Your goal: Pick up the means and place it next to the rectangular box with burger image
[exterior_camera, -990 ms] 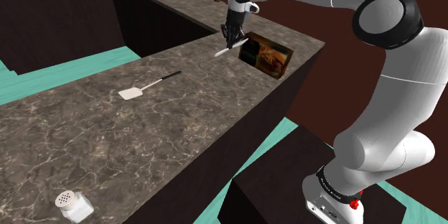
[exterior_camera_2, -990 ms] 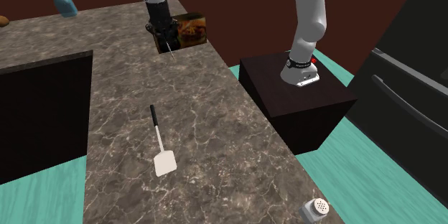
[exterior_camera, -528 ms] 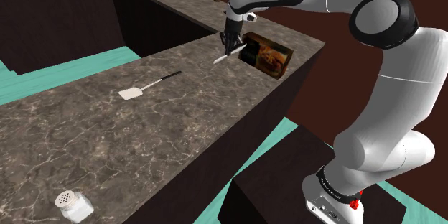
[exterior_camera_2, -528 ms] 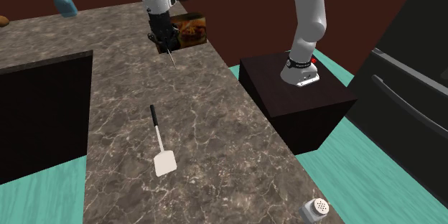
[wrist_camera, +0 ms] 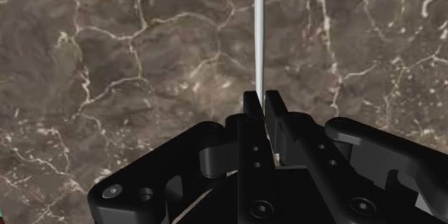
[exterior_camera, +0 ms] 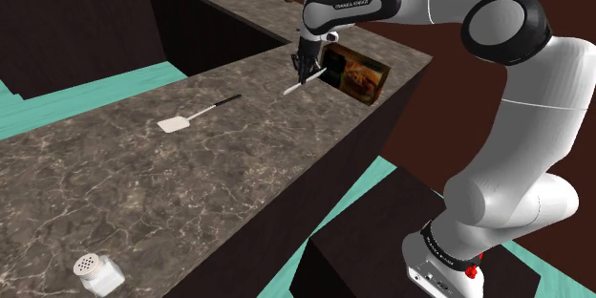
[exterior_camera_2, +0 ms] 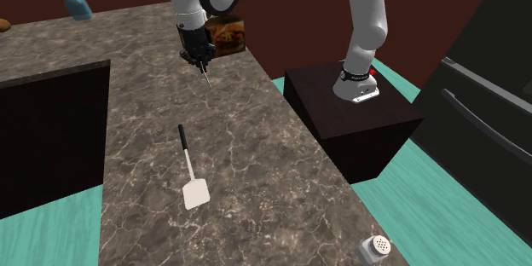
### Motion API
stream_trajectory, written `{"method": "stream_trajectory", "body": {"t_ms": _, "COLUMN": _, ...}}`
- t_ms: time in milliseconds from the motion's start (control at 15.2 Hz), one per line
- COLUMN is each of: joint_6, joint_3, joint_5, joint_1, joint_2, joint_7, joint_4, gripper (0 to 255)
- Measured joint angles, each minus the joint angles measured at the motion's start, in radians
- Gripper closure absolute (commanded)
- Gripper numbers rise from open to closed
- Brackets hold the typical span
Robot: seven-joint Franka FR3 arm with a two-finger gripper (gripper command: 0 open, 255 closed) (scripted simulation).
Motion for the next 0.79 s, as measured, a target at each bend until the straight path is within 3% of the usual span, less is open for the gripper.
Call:
{"method": "stream_trajectory", "body": {"t_ms": 660, "joint_6": 0.046, "joint_3": -0.009, "joint_5": -0.015, "joint_1": 0.005, "joint_2": 0.024, "joint_7": 0.008, "joint_4": -0.025, "gripper": 255}}
{"method": "stream_trajectory", "body": {"t_ms": 726, "joint_6": 0.046, "joint_3": -0.009, "joint_5": -0.015, "joint_1": 0.005, "joint_2": 0.024, "joint_7": 0.008, "joint_4": -0.025, "gripper": 0}}
{"method": "stream_trajectory", "body": {"t_ms": 792, "joint_6": 0.046, "joint_3": -0.009, "joint_5": -0.015, "joint_1": 0.005, "joint_2": 0.024, "joint_7": 0.008, "joint_4": -0.025, "gripper": 0}}
